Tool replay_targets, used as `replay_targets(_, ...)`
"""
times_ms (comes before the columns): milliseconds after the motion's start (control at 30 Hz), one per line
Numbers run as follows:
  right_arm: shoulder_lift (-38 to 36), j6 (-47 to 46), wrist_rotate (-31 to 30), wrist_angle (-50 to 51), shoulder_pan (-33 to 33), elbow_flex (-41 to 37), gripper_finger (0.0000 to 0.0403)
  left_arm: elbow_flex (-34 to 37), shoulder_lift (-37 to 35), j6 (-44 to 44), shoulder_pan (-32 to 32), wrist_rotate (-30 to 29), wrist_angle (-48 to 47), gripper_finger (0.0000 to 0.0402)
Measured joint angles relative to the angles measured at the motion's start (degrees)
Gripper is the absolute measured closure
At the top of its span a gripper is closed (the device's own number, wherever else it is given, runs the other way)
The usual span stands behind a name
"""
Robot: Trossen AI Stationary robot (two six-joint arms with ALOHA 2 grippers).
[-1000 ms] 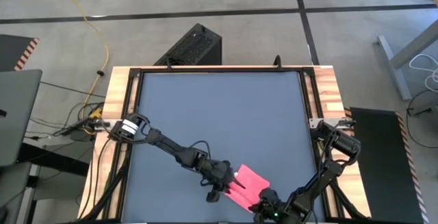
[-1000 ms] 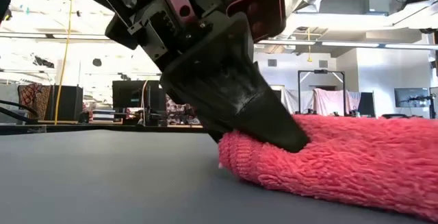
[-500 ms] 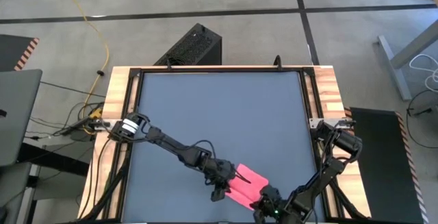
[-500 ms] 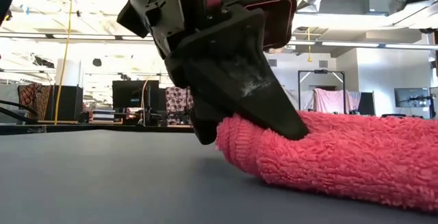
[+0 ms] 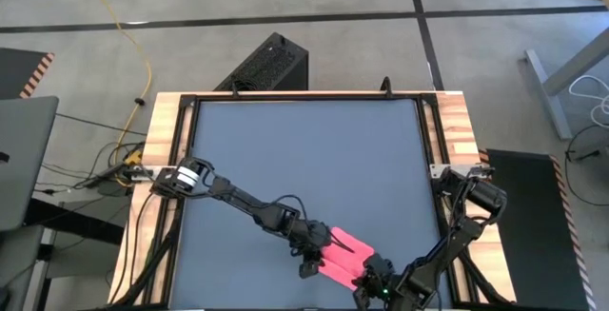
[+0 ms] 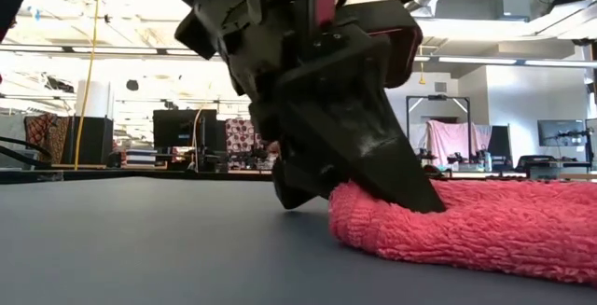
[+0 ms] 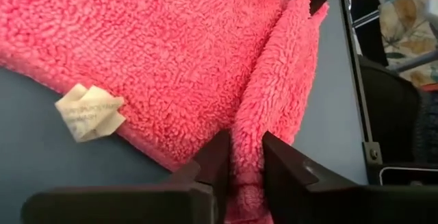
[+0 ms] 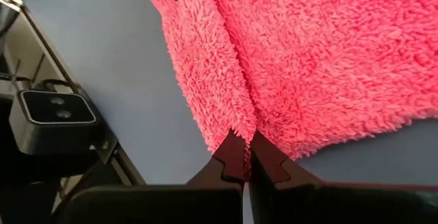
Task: Roll towel
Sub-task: Roll the microfiber towel
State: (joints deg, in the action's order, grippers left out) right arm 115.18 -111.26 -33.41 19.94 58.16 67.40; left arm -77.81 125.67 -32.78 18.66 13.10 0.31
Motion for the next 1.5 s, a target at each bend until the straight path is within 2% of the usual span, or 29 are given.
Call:
replay_targets(133, 0.02, 0.66, 2.05, 0.95, -0.68, 0.04, 0.0383, -3.01, 0.38, 3.23, -0.69, 1.6, -4.07, 0.0313)
replay_targets(267, -0.04, 2.06, 3.9, 1.09, -1.57, 0.0, 0.0383, -9.19, 0.56, 7.92, -0.88, 1.03, -17.18, 0.0309)
replay_targets(400, 0.0, 2.26, 3.98, 1.02, -1.65, -0.04, 0.0383, -14.9, 0.56, 14.09, 0.09, -6.12, -34.05, 0.0308)
replay_targets(533, 0.04, 2.3, 4.4, 1.02, -1.93, -0.07, 0.0383, -16.55, -1.18, 18.67, 2.99, -16.4, -37.58, 0.0308)
replay_targets(667, 0.09, 2.39, 4.44, 0.99, -2.0, -0.11, 0.0383, -16.16, -4.77, 19.75, 6.26, -26.5, -35.81, 0.0308)
replay_targets(767, 0.12, 2.67, 4.42, 0.94, -2.0, -0.12, 0.0383, -14.38, -6.54, 23.93, 9.8, -33.28, -26.72, 0.0308)
replay_targets(833, 0.13, 3.17, 4.42, 0.9, -2.02, -0.13, 0.0383, -12.84, -7.27, 27.78, 12.17, -34.82, -18.63, 0.0308)
replay_targets(900, 0.15, 3.24, 4.38, 0.88, -2.27, -0.13, 0.0383, -11.24, -7.48, 31.94, 13.87, -34.35, -10.12, 0.0308)
replay_targets(1000, 0.13, 3.74, 4.93, 0.74, -2.72, -0.17, 0.0383, -9.61, -6.01, 34.4, 13.94, -31.25, -2.1, 0.0308)
replay_targets(1133, 0.13, 3.76, 5.31, 0.68, -3.1, -0.17, 0.0383, -7.29, -3.8, 32.33, 10.22, -30.12, 1.29, 0.0308)
replay_targets(1300, 0.15, 3.93, 5.46, -0.23, -3.33, -0.23, 0.0383, -7.33, -2.04, 29.1, 7.46, -19.91, 4.97, 0.0308)
replay_targets(1500, 0.15, 3.91, 5.23, -0.47, -3.37, -0.22, 0.0382, -6.96, 0.54, 28.31, 8.48, -20.37, 3.23, 0.0308)
